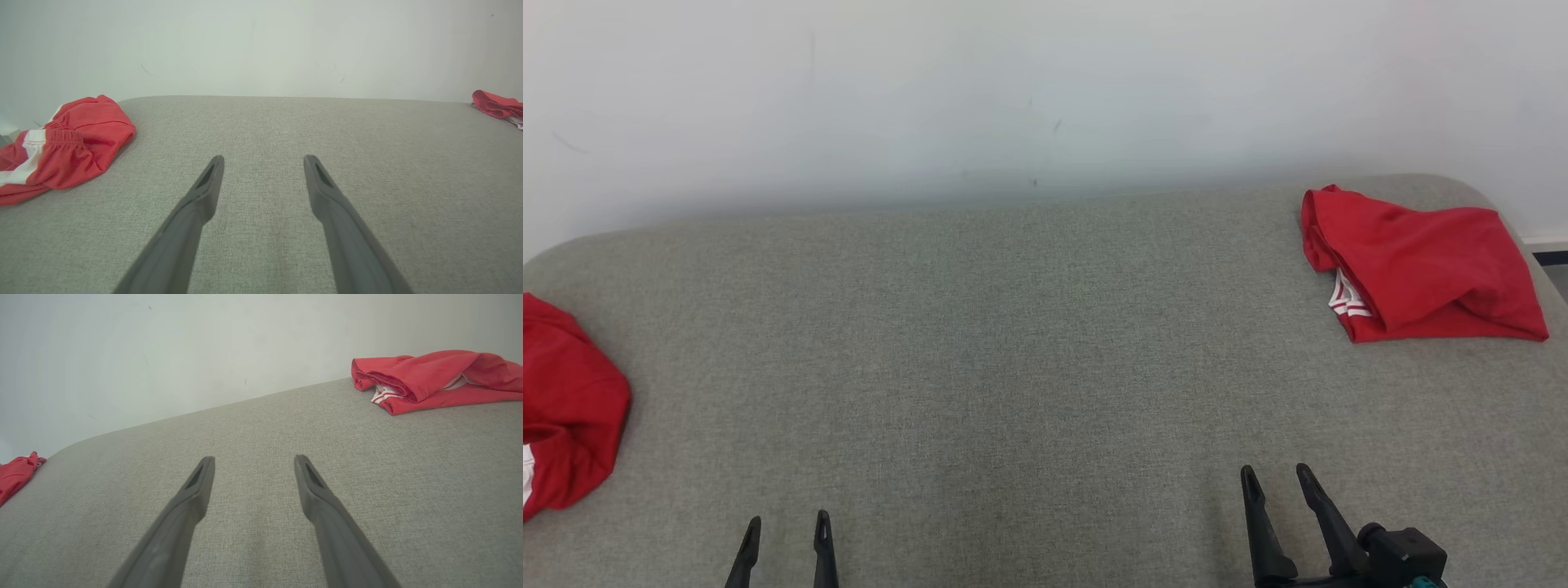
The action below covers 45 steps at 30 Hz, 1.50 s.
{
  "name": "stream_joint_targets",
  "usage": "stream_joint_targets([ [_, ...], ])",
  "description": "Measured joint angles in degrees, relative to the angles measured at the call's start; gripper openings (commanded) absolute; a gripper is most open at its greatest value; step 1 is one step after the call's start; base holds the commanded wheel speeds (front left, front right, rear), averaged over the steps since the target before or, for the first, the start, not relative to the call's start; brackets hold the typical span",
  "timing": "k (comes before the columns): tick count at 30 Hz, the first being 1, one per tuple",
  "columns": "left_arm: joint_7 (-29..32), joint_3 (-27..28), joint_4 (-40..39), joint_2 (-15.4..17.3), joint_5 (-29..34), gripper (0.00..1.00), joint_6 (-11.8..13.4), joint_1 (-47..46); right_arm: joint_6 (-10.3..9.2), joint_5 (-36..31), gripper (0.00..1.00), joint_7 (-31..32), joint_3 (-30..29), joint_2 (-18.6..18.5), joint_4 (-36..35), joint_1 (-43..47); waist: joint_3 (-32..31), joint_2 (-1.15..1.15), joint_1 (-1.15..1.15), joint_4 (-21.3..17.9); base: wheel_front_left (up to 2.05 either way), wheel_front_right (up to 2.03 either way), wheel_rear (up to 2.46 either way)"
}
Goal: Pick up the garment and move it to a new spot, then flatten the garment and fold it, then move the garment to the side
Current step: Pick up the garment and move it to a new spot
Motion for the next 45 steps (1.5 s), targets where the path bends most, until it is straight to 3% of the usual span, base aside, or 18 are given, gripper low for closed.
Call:
stream_joint_targets([
  [12, 0.00, -0.14, 0.30, 0.00, -0.23, 1.00, 0.07, 0.00, 0.00, -0.10, 1.00, 0.00, -0.42, 0.00, -0.04, 0.20, -0.34, 0.00, 0.00, 0.48, 0.00, 0.00, 0.00],
  [20, 0.00, 0.01, 0.53, 0.01, -0.55, 1.00, 0.01, 0.12, 0.00, 0.09, 1.00, 0.00, -0.55, 0.00, -0.46, 1.05, -0.61, 0.00, 0.00, 3.09, 0.00, 0.00, 0.00],
  [45, 0.00, 1.75, 1.81, 0.01, -0.47, 1.00, 0.65, 1.72, 0.00, 0.73, 1.00, 0.00, 0.48, 0.02, -0.18, 2.22, -1.20, 0.00, 0.00, 22.50, 0.00, 0.00, 0.00],
])
